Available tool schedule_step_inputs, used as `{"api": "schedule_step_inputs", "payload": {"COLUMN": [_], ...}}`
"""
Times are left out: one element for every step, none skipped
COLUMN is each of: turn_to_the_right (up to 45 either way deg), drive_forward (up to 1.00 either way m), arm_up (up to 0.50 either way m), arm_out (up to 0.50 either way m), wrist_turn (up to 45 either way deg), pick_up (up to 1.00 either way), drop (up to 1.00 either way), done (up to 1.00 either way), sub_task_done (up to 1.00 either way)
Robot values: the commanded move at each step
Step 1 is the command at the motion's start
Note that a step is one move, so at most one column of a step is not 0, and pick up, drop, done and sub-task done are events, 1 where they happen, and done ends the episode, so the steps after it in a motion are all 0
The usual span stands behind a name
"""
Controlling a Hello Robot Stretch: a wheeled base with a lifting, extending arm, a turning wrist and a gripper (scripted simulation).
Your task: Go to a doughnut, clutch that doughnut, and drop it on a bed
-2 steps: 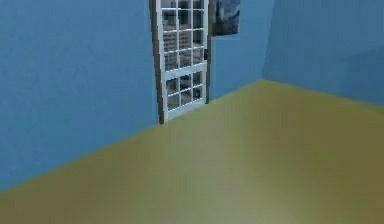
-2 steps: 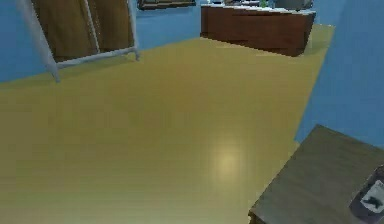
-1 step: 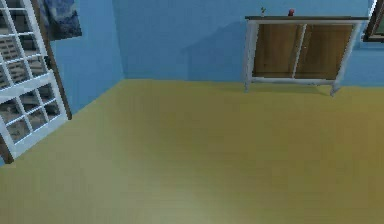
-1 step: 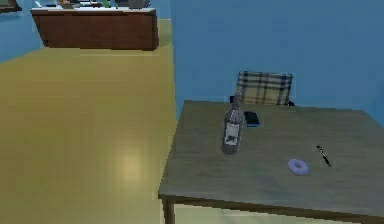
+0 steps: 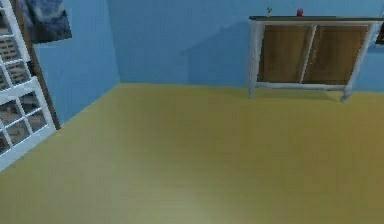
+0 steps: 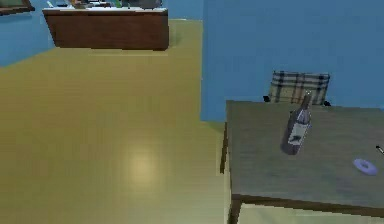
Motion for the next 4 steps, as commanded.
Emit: {"api": "schedule_step_inputs", "payload": {"turn_to_the_right": [45.0, 21.0, 0.0, 30.0], "drive_forward": [0.0, 0.0, 0.45, 0.0], "arm_up": [0.0, 0.0, 0.0, 0.0], "arm_out": [0.0, 0.0, 0.0, 0.0], "wrist_turn": [0.0, 0.0, 0.0, 0.0], "pick_up": [0.0, 0.0, 0.0, 0.0], "drop": [0.0, 0.0, 0.0, 0.0], "done": [0.0, 0.0, 0.0, 0.0], "sub_task_done": [0.0, 0.0, 0.0, 0.0]}}
